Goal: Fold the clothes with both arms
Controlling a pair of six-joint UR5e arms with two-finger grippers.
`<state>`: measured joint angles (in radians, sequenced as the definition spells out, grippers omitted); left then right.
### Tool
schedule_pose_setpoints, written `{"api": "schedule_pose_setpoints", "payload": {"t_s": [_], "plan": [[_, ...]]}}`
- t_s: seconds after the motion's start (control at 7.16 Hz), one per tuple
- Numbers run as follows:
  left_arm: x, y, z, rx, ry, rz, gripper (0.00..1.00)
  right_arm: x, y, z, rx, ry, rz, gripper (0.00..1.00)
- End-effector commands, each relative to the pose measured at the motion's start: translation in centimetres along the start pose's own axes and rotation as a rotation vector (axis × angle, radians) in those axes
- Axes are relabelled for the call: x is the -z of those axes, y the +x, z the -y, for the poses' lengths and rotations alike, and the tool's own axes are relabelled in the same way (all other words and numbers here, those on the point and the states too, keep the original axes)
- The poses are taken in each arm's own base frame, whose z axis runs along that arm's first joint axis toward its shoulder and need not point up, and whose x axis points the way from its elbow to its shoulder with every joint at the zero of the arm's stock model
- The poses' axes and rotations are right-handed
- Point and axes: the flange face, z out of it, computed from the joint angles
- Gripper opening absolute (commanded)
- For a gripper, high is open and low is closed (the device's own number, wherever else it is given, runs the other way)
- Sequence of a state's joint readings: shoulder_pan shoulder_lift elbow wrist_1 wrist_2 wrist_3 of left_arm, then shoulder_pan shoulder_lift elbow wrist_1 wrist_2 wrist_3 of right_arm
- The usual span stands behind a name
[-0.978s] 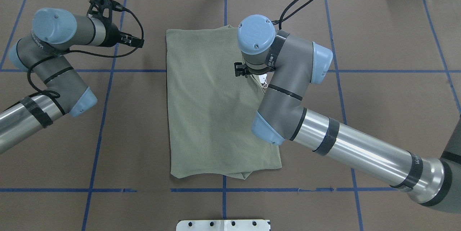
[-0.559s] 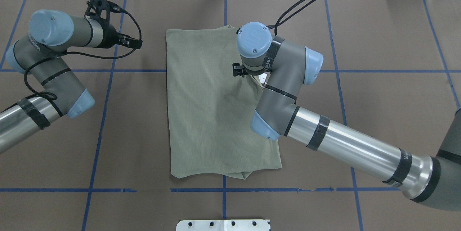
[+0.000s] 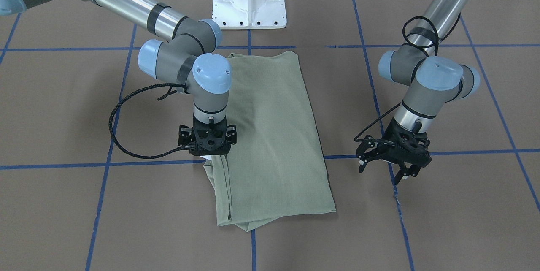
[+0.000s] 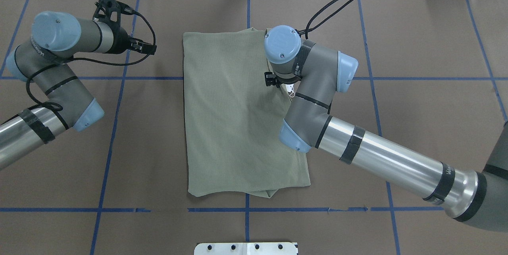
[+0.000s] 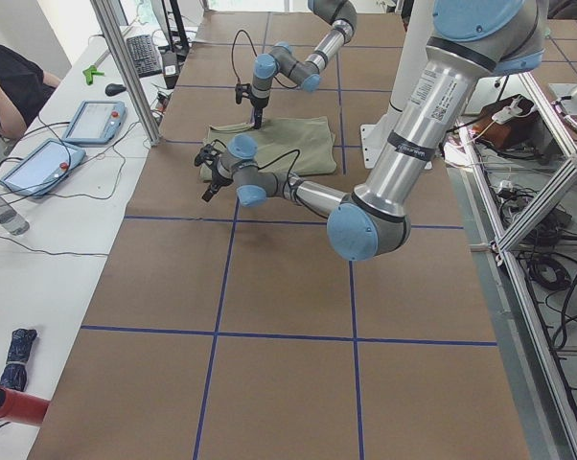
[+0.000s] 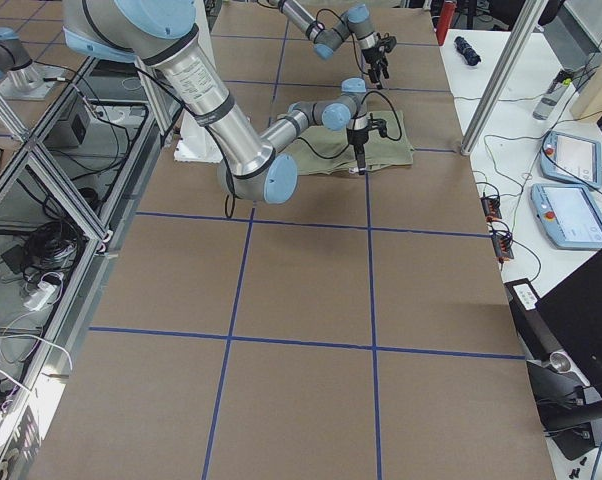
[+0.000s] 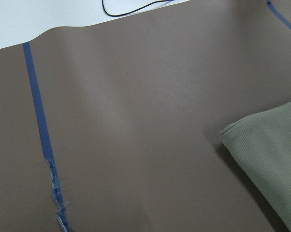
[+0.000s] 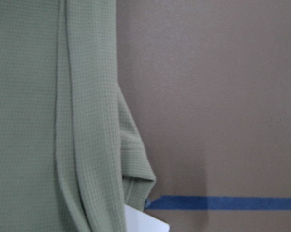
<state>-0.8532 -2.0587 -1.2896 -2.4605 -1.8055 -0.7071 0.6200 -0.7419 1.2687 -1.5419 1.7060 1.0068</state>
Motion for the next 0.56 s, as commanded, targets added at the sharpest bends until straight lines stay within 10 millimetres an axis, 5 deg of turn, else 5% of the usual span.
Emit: {"api": "schedule_pose_setpoints", "payload": {"t_s": [0.0,0.28,0.42], "plan": [[0.1,0.1,0.0,-0.001,0.001,-0.001,1.00,-0.4,5.2,3.5,-0.046,-0.001,-0.060,1.00],[0.4,0.5,0.4,-0.002,0.010,-0.009,1.00,-3.4,13.2,5.2,-0.017,-0.016,-0.130,1.00],[1.1,1.0,0.7,-0.003,0.020,-0.023,1.00,-1.8,13.4,5.8,-0.011,0.002,-0.098,1.00]]}}
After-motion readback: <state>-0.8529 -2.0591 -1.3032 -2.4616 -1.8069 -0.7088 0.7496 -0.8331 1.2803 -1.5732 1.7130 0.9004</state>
